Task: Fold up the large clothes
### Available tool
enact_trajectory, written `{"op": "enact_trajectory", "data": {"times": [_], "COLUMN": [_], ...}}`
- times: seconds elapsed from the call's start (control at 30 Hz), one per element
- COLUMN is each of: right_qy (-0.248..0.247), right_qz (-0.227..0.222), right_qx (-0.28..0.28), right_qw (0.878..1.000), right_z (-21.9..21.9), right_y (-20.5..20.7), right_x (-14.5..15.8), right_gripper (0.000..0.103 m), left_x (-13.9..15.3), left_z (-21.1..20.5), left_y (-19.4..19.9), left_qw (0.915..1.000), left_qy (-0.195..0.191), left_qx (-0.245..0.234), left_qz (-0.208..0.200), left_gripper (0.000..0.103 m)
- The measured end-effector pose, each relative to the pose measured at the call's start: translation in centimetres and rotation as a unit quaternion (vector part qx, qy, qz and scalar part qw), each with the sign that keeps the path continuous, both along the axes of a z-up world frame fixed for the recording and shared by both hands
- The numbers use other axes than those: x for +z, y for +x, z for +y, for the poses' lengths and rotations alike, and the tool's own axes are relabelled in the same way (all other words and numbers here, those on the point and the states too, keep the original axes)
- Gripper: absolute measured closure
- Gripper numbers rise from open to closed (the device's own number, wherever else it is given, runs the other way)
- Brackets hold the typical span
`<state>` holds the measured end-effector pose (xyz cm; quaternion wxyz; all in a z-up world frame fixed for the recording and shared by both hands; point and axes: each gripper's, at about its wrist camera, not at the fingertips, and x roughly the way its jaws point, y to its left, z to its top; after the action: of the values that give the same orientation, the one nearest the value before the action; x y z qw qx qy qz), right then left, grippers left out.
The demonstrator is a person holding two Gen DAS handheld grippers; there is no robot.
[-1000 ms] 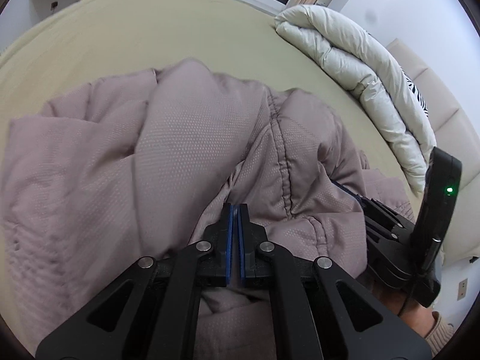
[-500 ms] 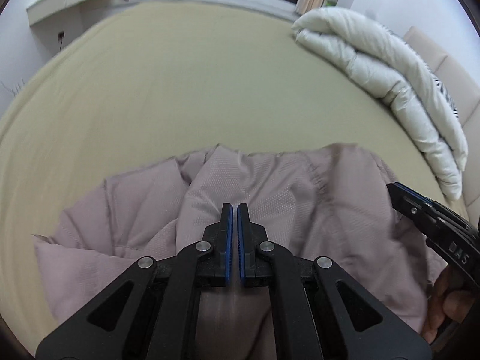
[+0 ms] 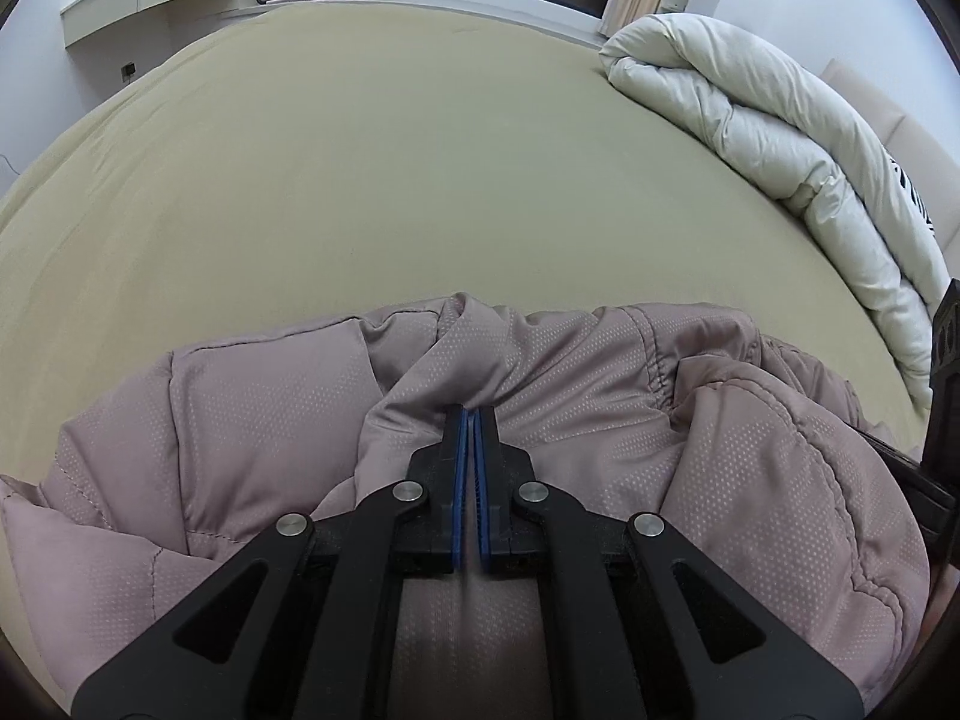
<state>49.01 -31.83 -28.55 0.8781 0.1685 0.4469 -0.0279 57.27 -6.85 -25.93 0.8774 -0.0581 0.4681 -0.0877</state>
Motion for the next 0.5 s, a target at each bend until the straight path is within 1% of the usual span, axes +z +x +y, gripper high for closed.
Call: {"op": "enact_trajectory", "data": {"times": [0.07, 0.1, 0.13, 0.17, 0.2, 0.23, 0.27, 0.3, 0.33, 0.37, 0.43, 0.47, 0.5], "right_qy": [0.006, 0.017, 0.032, 0.046, 0.059, 0.068, 0.066, 0.049, 0.031, 0.015, -0.020, -0.040, -0.052], "right_qz": [-0.007, -0.015, -0.025, -0.037, -0.056, -0.086, -0.110, -0.134, -0.142, -0.139, -0.114, -0.093, -0.067], "right_qx": [0.005, 0.007, 0.003, -0.002, -0.004, 0.004, 0.015, 0.034, 0.053, 0.071, 0.096, 0.105, 0.107], "right_qw": [1.000, 1.000, 0.999, 0.998, 0.997, 0.994, 0.992, 0.989, 0.988, 0.988, 0.989, 0.989, 0.991], "right_z": [-0.1, -0.3, -0.7, -0.8, -0.7, -0.2, 0.4, 1.8, 3.3, 4.7, 7.3, 8.2, 8.8], "right_y": [-0.1, -0.5, -1.2, -2.2, -3.6, -5.4, -6.7, -8.2, -9.3, -9.8, -10.1, -10.0, -9.8], "right_x": [0.7, 1.3, 2.4, 3.4, 4.9, 6.7, 8.2, 9.8, 10.9, 11.4, 11.0, 10.0, 8.4], "right_gripper": [0.095, 0.089, 0.077, 0.068, 0.048, 0.037, 0.035, 0.035, 0.035, 0.037, 0.060, 0.064, 0.066], "left_x": [0.2, 0.6, 1.1, 2.3, 3.2, 4.0, 4.9, 5.4, 5.7, 5.7, 5.4, 5.1, 4.9], "left_z": [0.9, 2.1, 2.9, 3.9, 4.5, 4.9, 5.5, 5.9, 6.1, 6.1, 5.4, 4.9, 4.5], "left_y": [-0.5, -1.5, -2.3, -3.6, -4.9, -6.0, -7.7, -9.0, -10.0, -11.1, -12.4, -12.8, -13.0], "left_qw": [0.9997, 0.9992, 0.9987, 0.9981, 0.9977, 0.9975, 0.9968, 0.9960, 0.9958, 0.9961, 0.9975, 0.9981, 0.9984], "left_qy": [-0.023, -0.040, -0.050, -0.060, -0.063, -0.063, -0.068, -0.073, -0.074, -0.070, -0.053, -0.046, -0.044], "left_qx": [-0.001, 0.002, 0.007, 0.016, 0.018, 0.019, 0.020, 0.021, 0.023, 0.023, 0.013, 0.008, 0.006], "left_qz": [0.002, 0.005, 0.005, -0.003, -0.015, -0.024, -0.038, -0.047, -0.049, -0.048, -0.045, -0.041, -0.036], "left_gripper": [0.101, 0.101, 0.101, 0.101, 0.101, 0.101, 0.101, 0.101, 0.101, 0.101, 0.101, 0.101, 0.101]}}
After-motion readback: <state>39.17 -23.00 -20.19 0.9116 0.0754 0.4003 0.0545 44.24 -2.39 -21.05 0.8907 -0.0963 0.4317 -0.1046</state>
